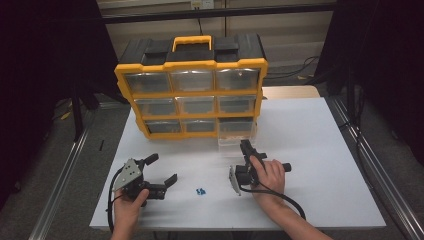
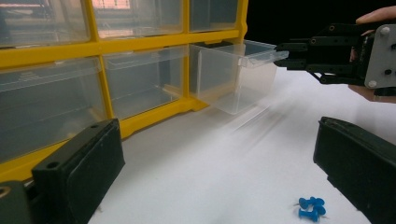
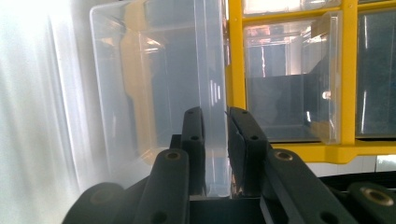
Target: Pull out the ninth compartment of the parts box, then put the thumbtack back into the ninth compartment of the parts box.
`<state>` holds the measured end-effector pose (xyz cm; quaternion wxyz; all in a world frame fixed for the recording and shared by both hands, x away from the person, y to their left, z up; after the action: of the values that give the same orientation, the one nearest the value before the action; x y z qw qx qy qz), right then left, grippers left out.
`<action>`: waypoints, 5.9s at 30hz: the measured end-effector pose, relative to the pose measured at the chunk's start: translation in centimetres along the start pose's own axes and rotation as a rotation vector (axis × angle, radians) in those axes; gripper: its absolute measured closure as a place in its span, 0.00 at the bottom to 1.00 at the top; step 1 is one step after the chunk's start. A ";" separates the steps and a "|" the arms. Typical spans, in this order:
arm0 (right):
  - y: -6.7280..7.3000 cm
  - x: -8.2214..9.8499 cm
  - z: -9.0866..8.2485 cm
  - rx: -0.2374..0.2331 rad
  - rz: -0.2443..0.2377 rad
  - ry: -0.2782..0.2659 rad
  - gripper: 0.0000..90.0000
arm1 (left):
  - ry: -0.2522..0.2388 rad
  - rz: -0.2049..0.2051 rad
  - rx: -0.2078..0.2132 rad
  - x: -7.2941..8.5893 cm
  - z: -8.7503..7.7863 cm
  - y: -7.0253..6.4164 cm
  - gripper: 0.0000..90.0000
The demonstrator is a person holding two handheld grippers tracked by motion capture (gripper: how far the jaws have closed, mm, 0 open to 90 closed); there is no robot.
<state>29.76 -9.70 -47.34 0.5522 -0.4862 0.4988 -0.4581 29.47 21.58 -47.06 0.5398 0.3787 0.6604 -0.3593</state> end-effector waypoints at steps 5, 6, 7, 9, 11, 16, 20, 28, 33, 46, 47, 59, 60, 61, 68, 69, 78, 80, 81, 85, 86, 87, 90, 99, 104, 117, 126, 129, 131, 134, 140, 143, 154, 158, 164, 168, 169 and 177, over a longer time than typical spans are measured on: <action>0.1 0.0 -0.1 -0.005 0.007 0.002 0.87 | -0.017 -0.017 0.006 0.0 0.1 -0.1 0.02; 0.0 0.0 -0.1 -0.005 0.006 -0.009 0.86 | -0.005 -0.005 0.007 0.0 0.0 0.0 0.02; 0.0 0.0 -0.1 -0.005 0.006 -0.009 0.86 | -0.005 -0.005 0.007 0.0 0.0 0.0 0.02; 0.1 0.0 -0.1 -0.006 0.016 -0.005 0.86 | -0.002 -0.010 -0.034 0.0 0.0 -0.1 0.02; 0.0 0.0 -0.2 -0.007 0.014 -0.007 0.86 | 0.008 -0.001 -0.033 0.0 -0.1 -0.1 0.02; 0.0 0.0 -0.2 -0.007 0.023 -0.010 0.86 | 0.006 -0.003 -0.033 0.0 0.0 -0.1 0.02; 0.1 0.0 -0.3 0.004 0.053 -0.012 0.84 | -0.013 -0.023 -0.030 0.0 0.1 -0.2 0.02; 0.2 0.3 -0.6 0.003 0.119 0.004 0.78 | 0.026 0.017 0.012 0.1 -0.1 0.1 0.02; 0.3 0.6 -0.7 -0.010 0.269 0.035 0.68 | 0.015 0.007 0.013 0.1 0.0 0.0 0.02; 0.1 0.7 -1.2 0.028 0.592 0.109 0.52 | 0.038 0.022 -0.028 0.1 0.0 0.0 0.02; -0.1 0.8 -1.2 0.039 0.633 0.122 0.46 | 0.038 0.020 -0.025 0.1 0.0 0.0 0.02; -0.1 0.6 -1.1 0.062 0.960 0.209 0.24 | 0.012 0.014 0.015 0.0 0.1 0.0 0.02; -0.1 0.6 -1.1 0.059 0.978 0.210 0.22 | 0.012 0.014 0.015 0.0 0.1 0.0 0.02; -0.2 0.6 -1.1 0.052 1.020 0.209 0.18 | 0.012 0.014 0.015 0.0 0.1 0.0 0.02; -0.3 0.4 -1.3 -0.023 1.132 0.196 0.11 | 0.009 0.003 0.014 0.1 0.1 0.0 0.02; -0.3 0.3 -1.3 -0.037 1.150 0.191 0.10 | 0.005 -0.002 0.013 0.1 0.1 -0.1 0.02; -0.5 -0.3 -1.8 -0.124 1.217 0.119 0.07 | 0.003 -0.004 0.015 0.1 0.1 -0.1 0.02; -0.4 -0.6 -1.8 -0.164 1.248 0.112 0.06 | 0.002 -0.005 0.015 0.1 0.1 -0.1 0.02; -0.4 -0.7 -1.8 -0.175 1.250 0.099 0.06 | 0.022 0.010 0.019 0.1 0.0 0.0 0.02; -0.3 -1.1 -1.9 -0.236 1.272 0.077 0.04 | 0.005 -0.002 0.015 0.1 0.1 0.0 0.02; -0.3 -1.2 -1.9 -0.251 1.269 0.071 0.04 | 0.004 -0.004 0.015 0.1 0.1 0.0 0.02; -0.3 -1.3 -1.9 -0.270 1.276 0.061 0.04 | 0.011 0.013 0.019 0.0 0.1 0.0 0.02; -0.2 -1.8 -1.9 -0.297 1.268 0.042 0.04 | 0.023 0.020 0.018 0.1 0.0 0.1 0.02; 0.1 -3.2 -2.0 -0.437 1.243 -0.028 0.03 | 0.002 -0.004 0.018 0.1 0.2 -0.1 0.02; 0.4 -3.5 -1.9 -0.508 1.243 -0.035 0.03 | 0.017 0.009 0.016 0.1 0.1 0.0 0.02; 1.2 -4.0 -1.6 -0.713 1.250 -0.025 0.05 | 0.009 -0.003 0.020 0.1 0.2 0.0 0.02; 1.6 -4.4 -1.3 -0.782 1.238 -0.025 0.04 | 0.012 -0.011 -0.015 0.0 0.0 -0.1 0.02; 1.7 -4.6 -1.3 -0.812 1.224 -0.016 0.04 | 0.014 -0.009 -0.012 0.0 0.1 -0.1 0.02; 1.9 -4.7 -1.2 -0.836 1.210 -0.014 0.05 | 0.006 -0.006 0.028 0.0 0.2 0.0 0.02; 2.1 -4.8 -1.1 -0.871 1.197 -0.010 0.11 | 0.016 -0.006 -0.003 0.1 0.1 -0.1 0.02; 2.3 -5.0 -1.0 -0.917 1.177 -0.018 0.30 | -0.016 -0.038 -0.021 0.0 0.3 -0.2 0.02; 2.5 -5.3 -0.9 -0.970 1.160 -0.028 0.45 | 0.014 -0.008 -0.021 0.0 0.1 0.0 0.02; 3.1 -6.4 -0.5 -1.050 1.114 -0.031 0.70 | 0.015 -0.001 -0.016 0.0 0.1 0.1 0.02; 3.2 -6.8 -0.5 -1.077 1.106 -0.021 0.78 | 0.014 -0.001 -0.014 0.0 0.1 0.1 0.02; 3.5 -7.2 -0.3 -1.099 1.122 -0.013 0.81 | 0.031 0.017 0.004 0.0 -0.1 0.3 0.02; 3.6 -7.4 -0.4 -1.115 1.115 -0.011 0.83 | 0.015 0.004 0.012 0.0 -0.1 0.2 0.02; 3.6 -7.5 -0.5 -1.114 1.103 -0.007 0.83 | 0.013 0.015 0.014 0.0 -0.1 0.3 0.02; 3.8 -7.3 -0.4 -1.109 1.088 0.005 0.88 | 0.002 -0.014 -0.018 0.0 0.0 0.1 0.02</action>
<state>28.83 -2.05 -50.37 0.3743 -0.3770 0.8249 0.1929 29.55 21.65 -47.01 0.5400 0.3698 0.6666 -0.3567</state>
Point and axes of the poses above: each handheld gripper's, and its own axes: z roughly forward along the jaws, x roughly out of its underside, y roughly to its left, the point moved 3 cm from there along z, roughly forward along the jaws, and after that the axes turned 11 degrees about x, right-handed, at the moved point
